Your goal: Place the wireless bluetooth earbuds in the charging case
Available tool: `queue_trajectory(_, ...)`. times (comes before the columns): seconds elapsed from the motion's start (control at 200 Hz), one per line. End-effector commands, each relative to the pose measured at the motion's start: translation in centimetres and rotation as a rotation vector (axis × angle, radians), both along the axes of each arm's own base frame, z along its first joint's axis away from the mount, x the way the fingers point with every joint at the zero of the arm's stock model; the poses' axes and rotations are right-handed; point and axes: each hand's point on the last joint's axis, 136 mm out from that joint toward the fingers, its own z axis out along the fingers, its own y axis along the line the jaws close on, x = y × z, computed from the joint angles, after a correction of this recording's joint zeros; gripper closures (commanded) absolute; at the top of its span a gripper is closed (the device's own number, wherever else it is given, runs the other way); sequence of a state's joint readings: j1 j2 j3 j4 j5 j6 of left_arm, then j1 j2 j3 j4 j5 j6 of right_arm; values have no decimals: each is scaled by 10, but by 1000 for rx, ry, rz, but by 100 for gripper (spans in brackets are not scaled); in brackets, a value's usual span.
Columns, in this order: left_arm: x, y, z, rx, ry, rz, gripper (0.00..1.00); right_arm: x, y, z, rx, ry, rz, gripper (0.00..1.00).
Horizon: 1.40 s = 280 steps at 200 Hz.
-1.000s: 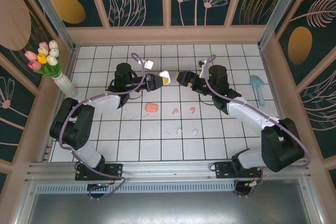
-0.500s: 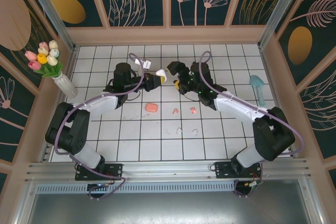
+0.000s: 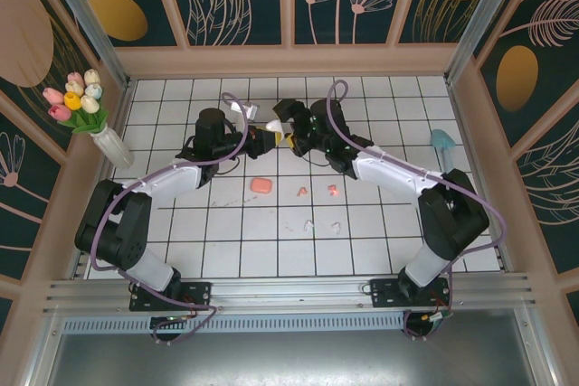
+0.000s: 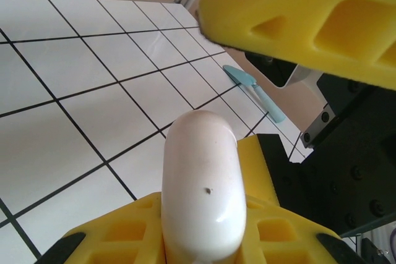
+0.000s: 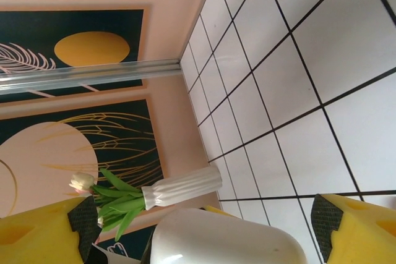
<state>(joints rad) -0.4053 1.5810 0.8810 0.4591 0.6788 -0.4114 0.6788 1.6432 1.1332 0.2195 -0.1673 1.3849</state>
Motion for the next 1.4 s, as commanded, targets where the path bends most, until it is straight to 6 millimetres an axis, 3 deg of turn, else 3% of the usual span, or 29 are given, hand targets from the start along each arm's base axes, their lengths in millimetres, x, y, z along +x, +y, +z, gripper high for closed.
queue_trajectory(0.0, 1, -1, 21, -6, -70, -7, 100, 3, 10, 4, 13, 6, -4, 10)
queue_trajectory(0.43, 4, -1, 26, -9, -85, 1, 100, 1, 24, 4, 25, 3, 21, 22)
queue_trajectory(0.886, 5, -1, 25, -5, -86, 5, 99, 1, 27, 6, 44, -5, 26, 46)
queue_trajectory(1.396, 7, 1, 34, -4, -109, 19, 66, 3, 11, 1, 42, 2, -16, 53)
